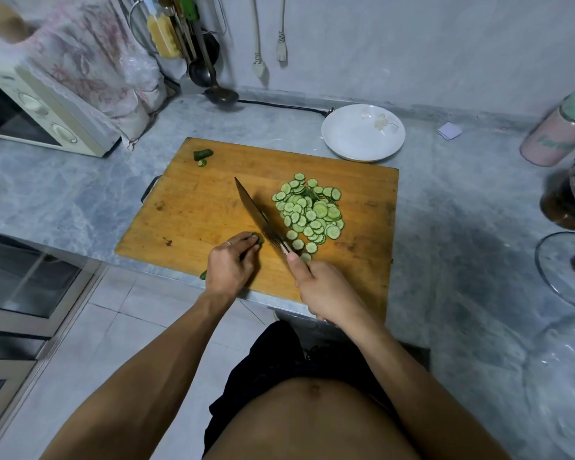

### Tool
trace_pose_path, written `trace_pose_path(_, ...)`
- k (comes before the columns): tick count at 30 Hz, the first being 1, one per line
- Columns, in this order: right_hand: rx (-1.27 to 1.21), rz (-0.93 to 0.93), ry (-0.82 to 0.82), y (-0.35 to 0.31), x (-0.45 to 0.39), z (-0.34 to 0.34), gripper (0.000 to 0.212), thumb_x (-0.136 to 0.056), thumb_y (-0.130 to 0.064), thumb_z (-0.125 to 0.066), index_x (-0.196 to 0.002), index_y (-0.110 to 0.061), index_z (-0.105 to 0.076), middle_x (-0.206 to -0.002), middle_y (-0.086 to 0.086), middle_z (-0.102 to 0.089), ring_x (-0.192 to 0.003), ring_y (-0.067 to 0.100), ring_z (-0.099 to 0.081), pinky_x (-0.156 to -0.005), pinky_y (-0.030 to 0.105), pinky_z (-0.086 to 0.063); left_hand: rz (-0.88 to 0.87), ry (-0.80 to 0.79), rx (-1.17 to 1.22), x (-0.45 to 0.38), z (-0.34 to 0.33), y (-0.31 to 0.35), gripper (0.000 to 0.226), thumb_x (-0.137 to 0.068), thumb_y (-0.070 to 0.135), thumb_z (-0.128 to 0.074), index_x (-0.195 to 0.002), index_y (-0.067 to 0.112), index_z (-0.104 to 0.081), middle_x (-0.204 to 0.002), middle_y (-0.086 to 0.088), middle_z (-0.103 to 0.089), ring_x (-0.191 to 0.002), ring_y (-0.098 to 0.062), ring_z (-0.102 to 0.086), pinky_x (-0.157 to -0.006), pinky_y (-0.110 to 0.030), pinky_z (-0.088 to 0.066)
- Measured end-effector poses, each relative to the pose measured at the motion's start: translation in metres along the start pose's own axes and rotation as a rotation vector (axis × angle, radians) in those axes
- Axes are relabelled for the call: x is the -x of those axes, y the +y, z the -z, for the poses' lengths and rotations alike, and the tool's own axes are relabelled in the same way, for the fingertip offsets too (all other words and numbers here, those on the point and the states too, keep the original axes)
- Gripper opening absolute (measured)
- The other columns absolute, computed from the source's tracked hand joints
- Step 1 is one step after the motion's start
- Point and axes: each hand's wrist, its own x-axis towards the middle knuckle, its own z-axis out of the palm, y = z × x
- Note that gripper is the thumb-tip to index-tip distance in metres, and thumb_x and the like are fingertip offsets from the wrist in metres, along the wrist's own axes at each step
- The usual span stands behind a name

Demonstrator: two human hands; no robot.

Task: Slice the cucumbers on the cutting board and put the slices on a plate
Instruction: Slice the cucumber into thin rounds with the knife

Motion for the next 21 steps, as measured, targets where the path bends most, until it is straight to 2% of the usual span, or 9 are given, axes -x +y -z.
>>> trace_pose_path(2,0.014,0.024,-0.003,-0.004,0.002,-0.001,0.067,-0.103,-0.056,-0.031,-0.076,-0.002,-0.060,-0.064,0.008,-0.056,-0.057,0.023,-0.052,-0.064,0.042,-0.051,0.014,0.000,0.018,0.000,0.000,0.000,0.018,-0.083,0.006,-0.072,-0.100,0.005,-0.077,-0.108,-0.007,-0.073,-0.089,-0.020,-0.071,-0.085,-0.018,-0.050)
trace_pose_path(5,0.064,0.046,-0.016,-0.007,0.005,0.000,0.062,-0.104,-0.055,-0.029,-0.071,-0.010,-0.056,-0.072,0.010,-0.061,-0.068,0.024,-0.056,-0.072,0.041,-0.050,0.031,0.002,0.034,0.000,-0.001,0.000,0.018,-0.083,0.005,-0.071,-0.101,0.005,-0.077,-0.109,-0.006,-0.073,-0.090,-0.019,-0.071,-0.087,-0.017,-0.049)
trace_pose_path(9,0.084,0.063,-0.030,-0.009,0.009,0.002,0.057,-0.105,-0.053,-0.029,-0.067,-0.016,-0.049,-0.065,0.004,-0.052,-0.060,0.018,-0.051,-0.068,0.043,-0.052,0.033,0.009,0.033,0.001,-0.003,0.000,0.019,-0.082,0.002,-0.071,-0.100,0.005,-0.077,-0.108,-0.006,-0.073,-0.090,-0.019,-0.071,-0.088,-0.013,-0.046)
trace_pose_path(13,0.107,0.055,-0.050,-0.013,0.013,0.002,0.056,-0.105,-0.054,-0.028,-0.066,-0.017,-0.047,-0.063,0.001,-0.049,-0.055,0.014,-0.049,-0.067,0.048,-0.056,0.042,0.010,0.030,0.001,-0.003,-0.001,0.019,-0.082,0.003,-0.072,-0.100,0.006,-0.077,-0.108,-0.007,-0.073,-0.092,-0.018,-0.070,-0.090,-0.016,-0.047)
trace_pose_path(15,0.099,0.040,-0.059,-0.014,0.012,0.002,0.055,-0.105,-0.055,-0.027,-0.067,-0.019,-0.047,-0.062,0.000,-0.049,-0.053,0.014,-0.050,-0.062,0.042,-0.055,0.049,0.012,0.040,0.000,-0.003,-0.002,0.019,-0.082,0.005,-0.072,-0.101,0.007,-0.077,-0.109,-0.008,-0.072,-0.093,-0.018,-0.070,-0.091,-0.019,-0.048)
trace_pose_path(18,0.063,0.006,-0.079,-0.012,0.006,0.000,0.057,-0.104,-0.058,-0.024,-0.069,-0.019,-0.047,-0.058,0.002,-0.053,-0.040,0.013,-0.053,-0.045,0.025,-0.044,0.067,0.019,0.054,0.000,-0.004,-0.003,0.019,-0.082,0.006,-0.072,-0.101,0.007,-0.077,-0.108,-0.008,-0.073,-0.094,-0.018,-0.071,-0.092,-0.020,-0.049)
trace_pose_path(21,0.058,-0.002,-0.081,-0.014,-0.005,-0.002,0.060,-0.104,-0.057,-0.023,-0.071,-0.014,-0.049,-0.058,0.006,-0.053,-0.041,0.019,-0.056,-0.045,0.027,-0.046,0.059,0.011,0.042,0.001,-0.004,-0.003,0.020,-0.080,0.003,-0.072,-0.099,0.007,-0.077,-0.107,-0.009,-0.073,-0.094,-0.018,-0.070,-0.092,-0.016,-0.047)
